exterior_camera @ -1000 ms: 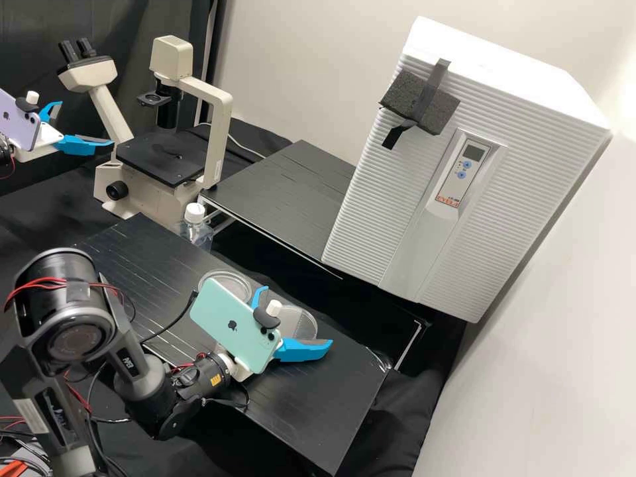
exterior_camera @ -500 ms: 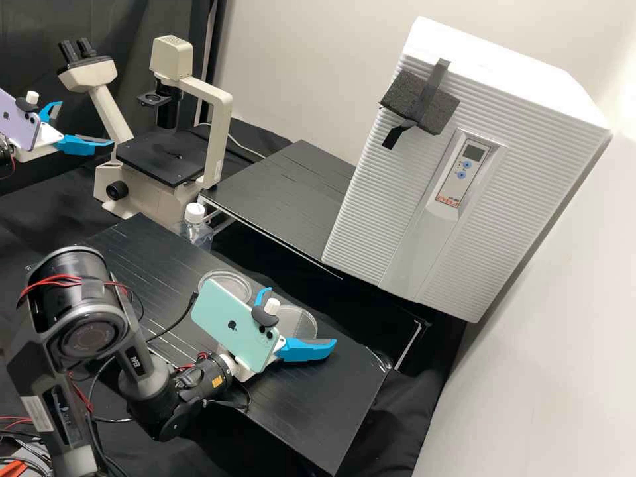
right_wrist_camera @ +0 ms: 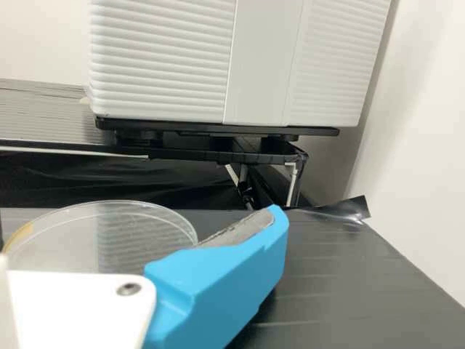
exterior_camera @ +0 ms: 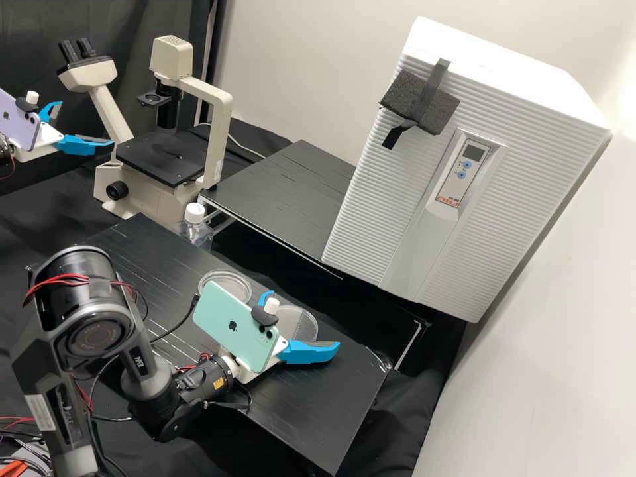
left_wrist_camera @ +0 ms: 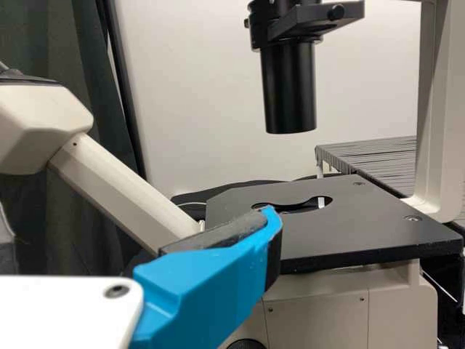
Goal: Close the petri dish lid.
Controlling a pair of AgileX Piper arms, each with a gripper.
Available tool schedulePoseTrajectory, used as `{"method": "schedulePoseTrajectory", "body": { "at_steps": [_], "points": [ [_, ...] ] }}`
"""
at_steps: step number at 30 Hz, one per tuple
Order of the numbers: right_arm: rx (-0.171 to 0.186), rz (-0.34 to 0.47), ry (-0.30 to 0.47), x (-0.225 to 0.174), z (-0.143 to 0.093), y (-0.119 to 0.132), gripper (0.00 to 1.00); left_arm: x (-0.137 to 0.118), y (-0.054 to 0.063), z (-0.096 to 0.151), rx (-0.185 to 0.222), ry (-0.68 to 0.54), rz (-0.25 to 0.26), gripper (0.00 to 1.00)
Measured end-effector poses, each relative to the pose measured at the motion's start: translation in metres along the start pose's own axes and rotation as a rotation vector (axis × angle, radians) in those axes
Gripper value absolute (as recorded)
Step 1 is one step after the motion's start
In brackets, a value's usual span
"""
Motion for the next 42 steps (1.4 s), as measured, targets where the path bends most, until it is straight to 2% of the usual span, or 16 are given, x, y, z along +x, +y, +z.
{"method": "schedulePoseTrajectory", "body": {
  "at_steps": [4, 5, 42],
  "points": [
    [0.0, -0.001, 0.001, 0.0, -0.0002, -0.0002, 1.0, 0.0, 0.0, 0.0, 0.0, 0.0, 0.0, 1.0],
    [0.0, -0.001, 0.001, 0.0, -0.0002, -0.0002, 0.0, 0.0, 0.0, 0.0, 0.0, 0.0, 0.0, 1.0],
    [0.006, -0.011, 0.002, 0.0009, 0.0005, -0.0015, 0.0, 0.0, 0.0, 0.0, 0.0, 0.0, 0.0, 1.0]
  ]
}}
